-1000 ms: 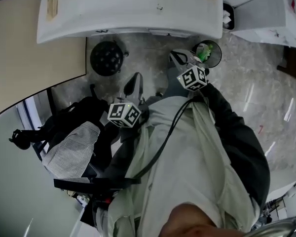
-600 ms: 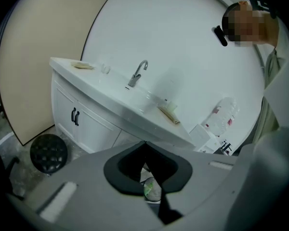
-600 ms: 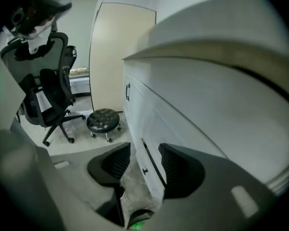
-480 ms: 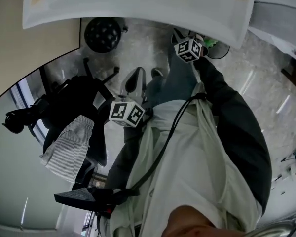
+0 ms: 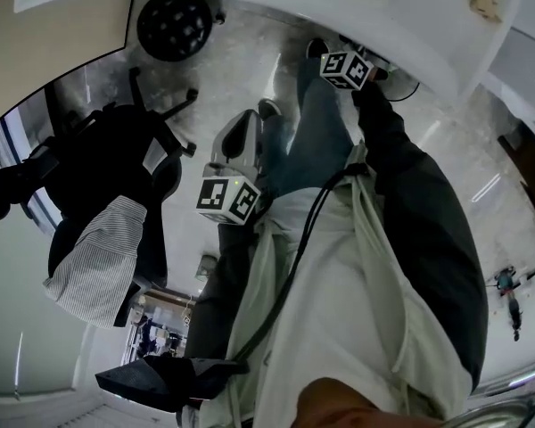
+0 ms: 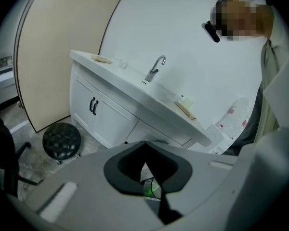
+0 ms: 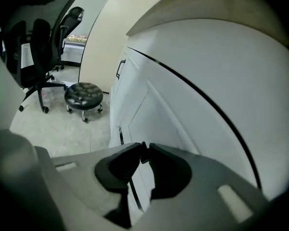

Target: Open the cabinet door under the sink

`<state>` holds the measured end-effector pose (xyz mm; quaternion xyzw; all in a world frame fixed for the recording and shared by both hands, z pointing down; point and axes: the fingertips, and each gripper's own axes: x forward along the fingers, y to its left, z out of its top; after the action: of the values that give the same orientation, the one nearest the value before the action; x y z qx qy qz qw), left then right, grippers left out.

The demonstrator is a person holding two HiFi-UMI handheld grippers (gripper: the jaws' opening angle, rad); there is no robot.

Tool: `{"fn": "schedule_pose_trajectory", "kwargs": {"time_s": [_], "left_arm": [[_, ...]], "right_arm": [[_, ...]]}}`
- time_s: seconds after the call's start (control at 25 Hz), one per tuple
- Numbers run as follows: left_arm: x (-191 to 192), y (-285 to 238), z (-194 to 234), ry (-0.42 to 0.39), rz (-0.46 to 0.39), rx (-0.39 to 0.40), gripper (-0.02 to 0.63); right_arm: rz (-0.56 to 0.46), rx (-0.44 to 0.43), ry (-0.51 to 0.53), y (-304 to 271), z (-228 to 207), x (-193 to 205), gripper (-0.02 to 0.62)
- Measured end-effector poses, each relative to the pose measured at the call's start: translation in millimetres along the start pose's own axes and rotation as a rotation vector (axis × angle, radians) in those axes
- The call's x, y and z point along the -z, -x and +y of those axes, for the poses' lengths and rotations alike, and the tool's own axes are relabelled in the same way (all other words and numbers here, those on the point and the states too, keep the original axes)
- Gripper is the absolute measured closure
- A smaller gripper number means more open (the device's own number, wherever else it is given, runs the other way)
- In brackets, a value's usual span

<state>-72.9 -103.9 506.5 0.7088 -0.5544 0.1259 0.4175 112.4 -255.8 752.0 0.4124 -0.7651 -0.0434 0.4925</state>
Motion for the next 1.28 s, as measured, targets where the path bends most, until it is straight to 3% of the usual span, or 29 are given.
{"fn": "schedule_pose_trajectory", "kwargs": {"time_s": [0.28, 0.6, 1.0, 1.28], "left_arm": [[27.6, -0.6, -0.8, 0.061, 0.015, 0.021, 0.598], [47.5, 28.6, 6.0, 0.052, 0.000, 0.057, 0.598], [99.1, 126.9, 24.1, 0.026, -0.009, 0.108, 0.598], [111.5, 185.8, 57.8, -0.024, -0.044, 0.139, 0.598]], "right_arm": [[0.025, -0.006, -0.066, 6.4, 5.5, -3.3, 0.537], [0.019, -0.009, -0.052, 48.1, 62.9, 2.6, 0.538], [0.072, -0.008, -0.111, 104.0, 142.2, 12.0, 0.538], [0.119, -0.004, -0.168, 116.5, 172.4, 9.2, 0.538]]}}
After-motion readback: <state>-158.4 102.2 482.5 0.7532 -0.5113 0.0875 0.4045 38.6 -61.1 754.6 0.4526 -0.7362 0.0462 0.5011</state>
